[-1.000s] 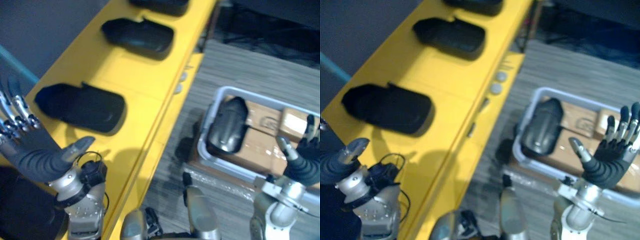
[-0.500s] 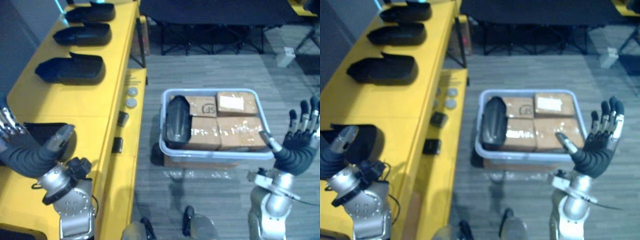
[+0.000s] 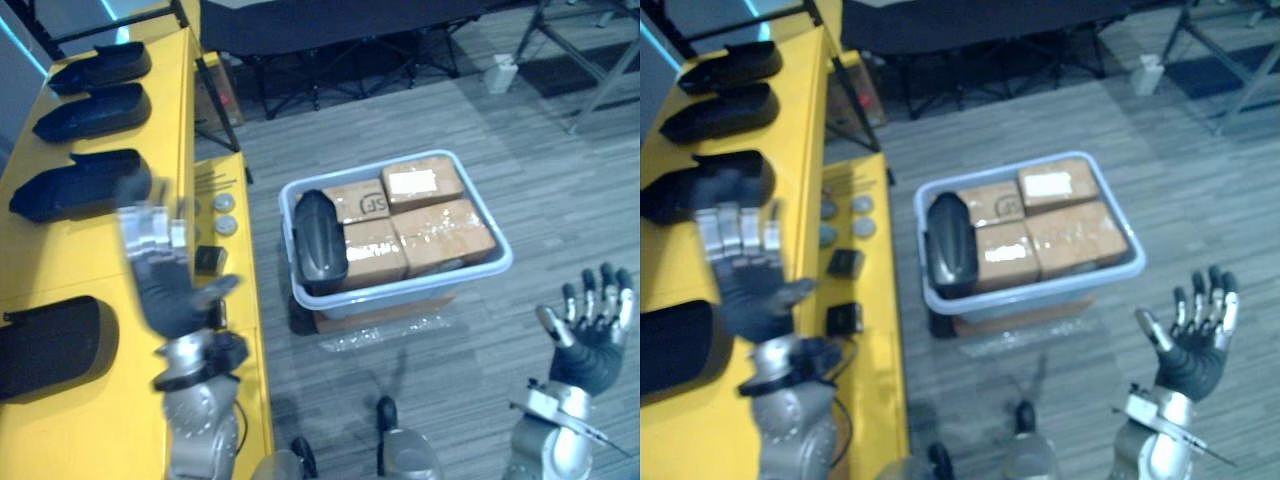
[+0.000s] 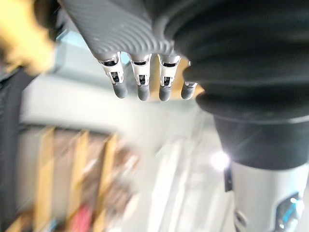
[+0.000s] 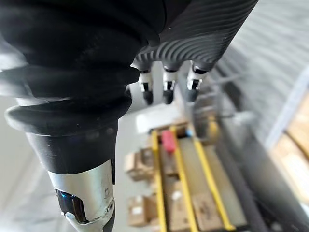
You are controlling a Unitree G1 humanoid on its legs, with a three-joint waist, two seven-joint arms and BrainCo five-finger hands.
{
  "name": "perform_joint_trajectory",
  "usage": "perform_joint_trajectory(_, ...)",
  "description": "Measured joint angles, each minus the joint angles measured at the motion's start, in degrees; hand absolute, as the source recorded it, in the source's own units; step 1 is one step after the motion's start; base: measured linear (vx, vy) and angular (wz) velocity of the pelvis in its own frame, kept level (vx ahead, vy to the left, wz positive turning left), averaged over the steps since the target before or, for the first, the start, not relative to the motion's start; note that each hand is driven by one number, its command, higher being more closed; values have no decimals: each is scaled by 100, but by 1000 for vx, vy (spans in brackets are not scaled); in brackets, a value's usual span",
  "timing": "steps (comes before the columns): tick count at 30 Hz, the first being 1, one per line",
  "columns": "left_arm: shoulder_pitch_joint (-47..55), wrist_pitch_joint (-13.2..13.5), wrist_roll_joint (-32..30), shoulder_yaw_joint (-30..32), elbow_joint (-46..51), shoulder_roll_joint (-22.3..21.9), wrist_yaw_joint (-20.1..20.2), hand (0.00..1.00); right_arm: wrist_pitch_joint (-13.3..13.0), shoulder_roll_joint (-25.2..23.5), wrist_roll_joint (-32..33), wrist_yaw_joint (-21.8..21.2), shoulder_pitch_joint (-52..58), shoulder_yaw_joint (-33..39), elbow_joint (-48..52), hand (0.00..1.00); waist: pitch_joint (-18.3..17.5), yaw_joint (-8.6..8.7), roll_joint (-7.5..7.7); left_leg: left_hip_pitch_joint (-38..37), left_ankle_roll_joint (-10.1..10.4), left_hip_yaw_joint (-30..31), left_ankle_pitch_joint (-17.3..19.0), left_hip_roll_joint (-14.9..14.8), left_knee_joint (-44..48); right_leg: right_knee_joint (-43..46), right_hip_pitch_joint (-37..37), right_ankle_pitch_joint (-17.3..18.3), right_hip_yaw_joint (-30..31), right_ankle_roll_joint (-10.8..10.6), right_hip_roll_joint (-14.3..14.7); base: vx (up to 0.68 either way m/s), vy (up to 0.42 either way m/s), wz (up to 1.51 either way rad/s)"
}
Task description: Walk over and take plastic housings, then place them on the shelf
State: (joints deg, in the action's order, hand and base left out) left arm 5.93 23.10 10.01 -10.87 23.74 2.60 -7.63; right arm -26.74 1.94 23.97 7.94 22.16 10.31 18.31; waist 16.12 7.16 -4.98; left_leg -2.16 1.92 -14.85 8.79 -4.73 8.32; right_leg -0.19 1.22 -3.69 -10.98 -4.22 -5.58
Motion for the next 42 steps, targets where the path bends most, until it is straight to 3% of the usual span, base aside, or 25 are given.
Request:
perform_joint_trajectory(2, -114, -398, 87, -311, -398, 76, 262, 0, 85, 16, 1, -49, -145, -104, -174, 0, -1, -9, -1, 2, -6, 14, -27, 27, -53, -140, -49, -69, -20, -11, -9, -7, 25, 8)
perform_joint_trajectory(5, -235, -1249, 68, -786, -1330, 211, 570, 0, 176, 148, -1, -32, -513, -198, -471, 0, -5, -14, -7, 17, -6, 41, -40, 49, -88, -282, -118, -148, -111, -24, -22, -4, -2, 6)
perform_joint_trajectory(10, -280, -2253, -441, -1039, -2655, 338, 644, 0, 463, 600, 11, -13, -1143, -151, -996, 0, -7, -18, -3, 42, 16, 168, -53, 65, -106, -289, -144, -185, -229, -27, -37, -11, -1, 10)
perform_joint_trajectory(15, -195, -2685, -891, -1072, -3369, 574, 693, 0, 984, 1138, 125, 318, -1997, 266, -2168, 0, -7, -238, 32, 196, 33, 354, -188, 151, -127, -287, -127, -228, -447, -39, -135, -48, -2, 27)
perform_joint_trajectory(21, 114, -2729, -1281, -1078, -4061, 695, 889, 0, 1671, 1816, 141, 1029, -3475, 521, -3487, 0, 91, -582, 149, 446, 4, 664, -234, 250, 52, -256, -103, -290, -691, -35, -246, -104, 8, 25)
perform_joint_trajectory(24, 220, -2648, -1285, -1023, -4513, 752, 751, 0, 2074, 2273, 251, 1214, -4215, 673, -4283, 0, 260, -688, 174, 672, -11, 896, -242, 304, 249, -165, -63, -288, -920, -36, -321, -137, 21, 37)
perform_joint_trajectory(26, 249, -2458, -1277, -959, -4721, 807, 545, 0, 2301, 2666, 358, 1212, -4764, 709, -4664, 0, 520, -768, 146, 804, -46, 962, -265, 346, 343, -78, 19, -287, -953, -38, -372, -155, 34, 17)
perform_joint_trajectory(29, 325, -2089, -1268, -745, -4882, 775, 188, 0, 2657, 3216, 461, 1219, -5451, 705, -5177, 0, 813, -939, 59, 1067, -87, 1048, -302, 402, 488, 57, 218, -288, -1059, -42, -459, -154, 41, 18)
perform_joint_trajectory(32, 330, -1714, -1251, -735, -5116, 733, 107, 0, 3014, 3445, 462, 1300, -5905, 624, -5811, 0, 821, -1033, 29, 1325, -101, 1212, -345, 429, 620, 155, 373, -288, -1223, -43, -491, -61, 18, 28)
perform_joint_trajectory(35, 287, -1404, -1268, -716, -5254, 618, 108, 0, 3255, 3823, 462, 1376, -6445, 383, -6293, 0, 905, -1174, -133, 1462, -128, 1260, -369, 457, 653, 265, 512, -287, -1257, -42, -532, -36, 22, 9)
perform_joint_trajectory(40, 129, -1248, -1054, -717, -5479, 452, 108, 0, 3496, 4293, 449, 1419, -7034, 76, -6769, 0, 1048, -1262, -432, 1637, -140, 1292, -382, 452, 742, 451, 720, -239, -1260, -45, -559, -23, 15, 1)
perform_joint_trajectory(42, 121, -1160, -973, -610, -5594, 365, 107, 0, 3639, 4354, 446, 1405, -7149, -55, -6918, 0, 1025, -1278, -482, 1710, -133, 1296, -387, 451, 748, 594, 866, -162, -1257, -18, -583, 0, 0, 0)
